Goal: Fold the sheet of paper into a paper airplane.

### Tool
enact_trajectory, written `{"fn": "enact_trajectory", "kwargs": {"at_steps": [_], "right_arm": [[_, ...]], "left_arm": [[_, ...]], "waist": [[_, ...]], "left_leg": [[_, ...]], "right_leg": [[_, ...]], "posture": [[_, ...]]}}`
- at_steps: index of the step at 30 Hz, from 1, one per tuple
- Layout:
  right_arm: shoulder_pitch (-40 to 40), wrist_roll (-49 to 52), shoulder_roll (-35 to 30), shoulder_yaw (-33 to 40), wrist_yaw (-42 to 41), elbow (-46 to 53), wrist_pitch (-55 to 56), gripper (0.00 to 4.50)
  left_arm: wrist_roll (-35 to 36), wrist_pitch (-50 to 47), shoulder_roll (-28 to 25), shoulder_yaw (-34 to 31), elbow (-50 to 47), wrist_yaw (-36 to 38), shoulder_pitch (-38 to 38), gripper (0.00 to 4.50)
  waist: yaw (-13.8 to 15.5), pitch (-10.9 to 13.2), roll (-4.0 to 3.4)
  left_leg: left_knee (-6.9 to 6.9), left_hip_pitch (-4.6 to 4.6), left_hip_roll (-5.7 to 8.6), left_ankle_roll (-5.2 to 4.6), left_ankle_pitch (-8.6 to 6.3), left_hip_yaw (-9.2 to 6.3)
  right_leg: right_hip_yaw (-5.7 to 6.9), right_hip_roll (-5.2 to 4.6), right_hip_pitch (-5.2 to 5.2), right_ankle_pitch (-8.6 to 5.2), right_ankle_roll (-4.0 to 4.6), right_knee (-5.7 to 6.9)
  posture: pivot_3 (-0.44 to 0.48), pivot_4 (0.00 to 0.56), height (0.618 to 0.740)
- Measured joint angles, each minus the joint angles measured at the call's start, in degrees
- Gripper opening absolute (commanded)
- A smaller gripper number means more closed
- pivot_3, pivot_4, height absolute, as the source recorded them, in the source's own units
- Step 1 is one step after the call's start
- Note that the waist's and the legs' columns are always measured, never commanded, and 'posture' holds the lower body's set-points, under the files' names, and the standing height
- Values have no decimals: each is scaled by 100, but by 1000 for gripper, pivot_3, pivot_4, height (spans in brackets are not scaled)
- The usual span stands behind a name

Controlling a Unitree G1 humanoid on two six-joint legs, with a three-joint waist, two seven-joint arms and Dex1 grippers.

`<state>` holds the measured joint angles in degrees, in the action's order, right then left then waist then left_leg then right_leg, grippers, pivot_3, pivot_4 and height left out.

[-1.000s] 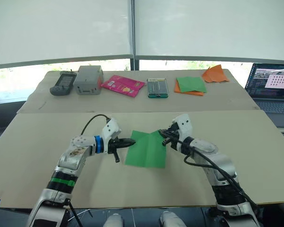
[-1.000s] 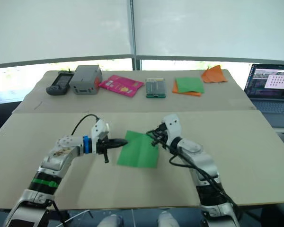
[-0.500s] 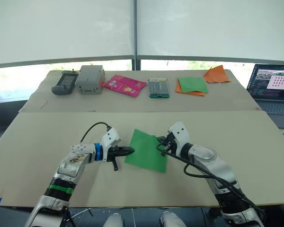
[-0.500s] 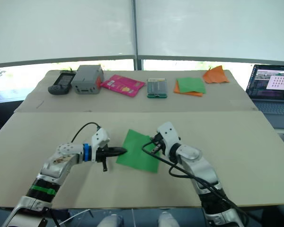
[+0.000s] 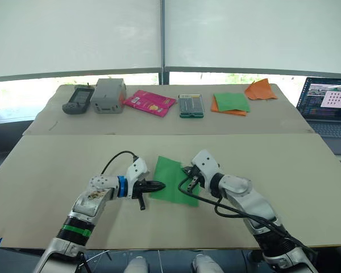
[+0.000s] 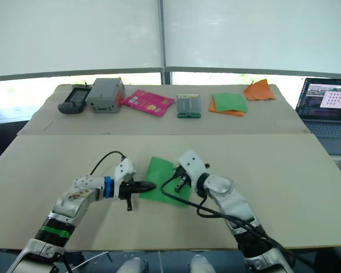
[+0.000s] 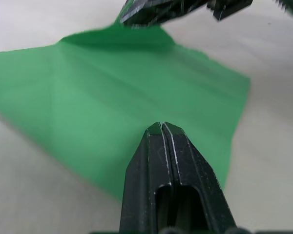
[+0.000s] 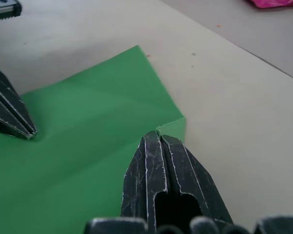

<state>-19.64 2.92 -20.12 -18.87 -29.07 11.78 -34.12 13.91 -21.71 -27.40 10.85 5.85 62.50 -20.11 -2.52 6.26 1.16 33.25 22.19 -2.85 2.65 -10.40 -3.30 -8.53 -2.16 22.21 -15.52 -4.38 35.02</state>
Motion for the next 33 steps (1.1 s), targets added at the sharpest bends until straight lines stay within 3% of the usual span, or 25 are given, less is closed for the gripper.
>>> {"fn": "enact_trajectory", "kwargs": {"at_steps": [10,19,33], "right_arm": [[76,-71,-31,-61,-91,2,37,19],[187,-208,3,-292,-200,4,123,19],[242,-249,141,-324,-217,-8,122,19]], "left_arm": [[220,-336,-84,-94,-309,-34,-39,0],[189,-188,-143,-93,8,-44,-368,0],[-495,875,735,330,1971,-130,-1535,0]], "waist": [[-5,1,1],[-9,1,2],[0,3,6]], "left_leg": [[-1,-2,0,0,0,0],[-1,-1,0,0,0,0],[3,1,1,0,0,0]], "right_leg": [[0,0,0,0,0,1],[1,0,1,0,0,1],[2,1,0,1,-2,1]], "posture": [[0,150,740],[0,150,740],[0,150,740]]}}
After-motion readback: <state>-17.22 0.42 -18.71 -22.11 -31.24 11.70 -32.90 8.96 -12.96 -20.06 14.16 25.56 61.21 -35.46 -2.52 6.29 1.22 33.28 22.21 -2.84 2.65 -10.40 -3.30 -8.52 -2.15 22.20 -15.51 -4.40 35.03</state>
